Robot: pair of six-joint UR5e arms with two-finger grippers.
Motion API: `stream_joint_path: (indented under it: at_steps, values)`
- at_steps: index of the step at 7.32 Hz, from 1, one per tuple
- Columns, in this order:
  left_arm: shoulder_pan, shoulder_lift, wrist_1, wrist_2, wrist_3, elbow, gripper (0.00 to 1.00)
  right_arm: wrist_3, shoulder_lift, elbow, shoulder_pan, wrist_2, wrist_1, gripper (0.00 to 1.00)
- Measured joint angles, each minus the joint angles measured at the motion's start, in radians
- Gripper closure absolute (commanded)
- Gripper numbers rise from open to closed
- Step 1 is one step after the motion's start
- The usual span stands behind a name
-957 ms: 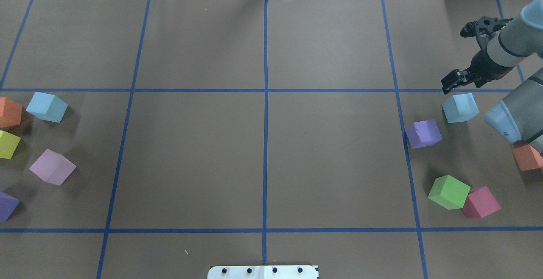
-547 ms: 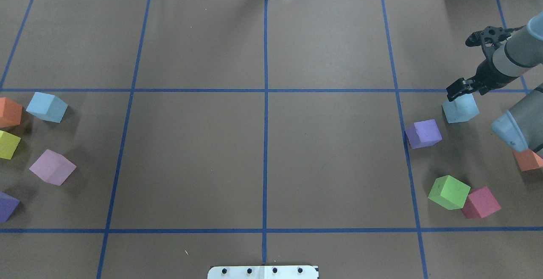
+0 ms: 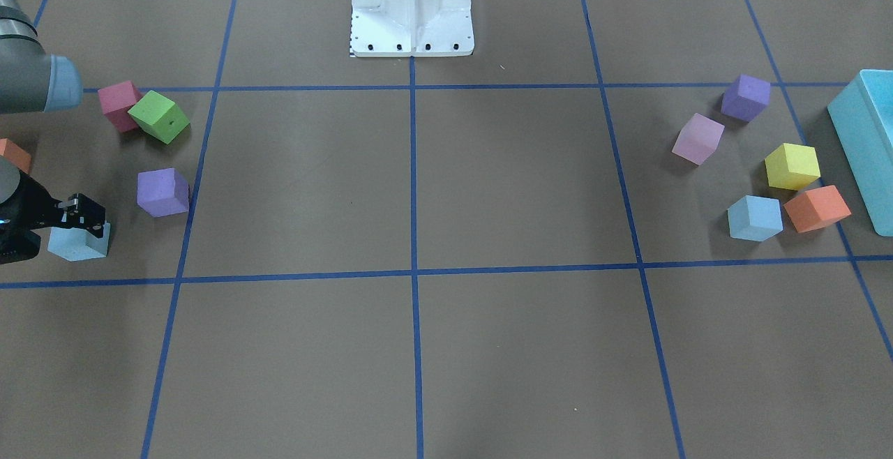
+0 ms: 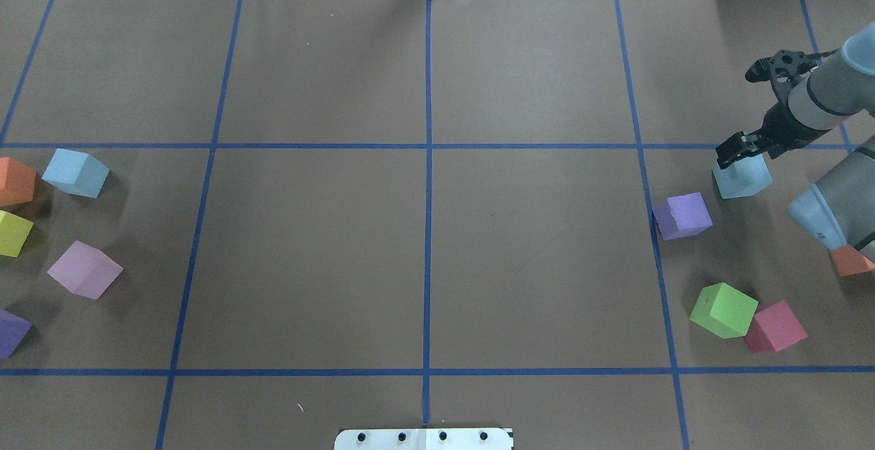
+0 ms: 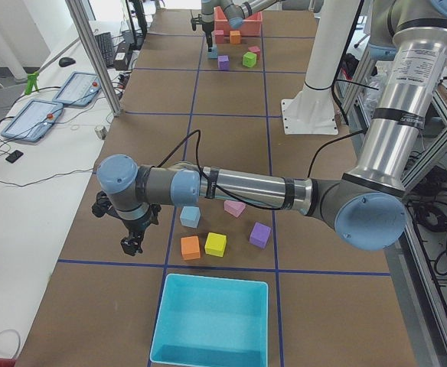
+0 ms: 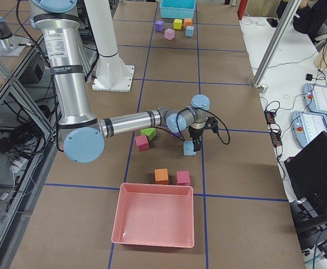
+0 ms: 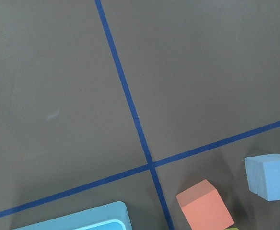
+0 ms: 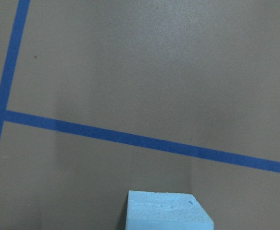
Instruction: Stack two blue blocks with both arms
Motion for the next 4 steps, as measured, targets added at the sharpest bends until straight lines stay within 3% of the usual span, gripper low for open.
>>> stream_joint_path:
  at_steps: [4]
  values:
    - [0.0,-0.001,0.0,-0.001,0.0,-0.001,0.02,0.004,-0.002,-0.035,-0.007,-0.006,0.055,0.0]
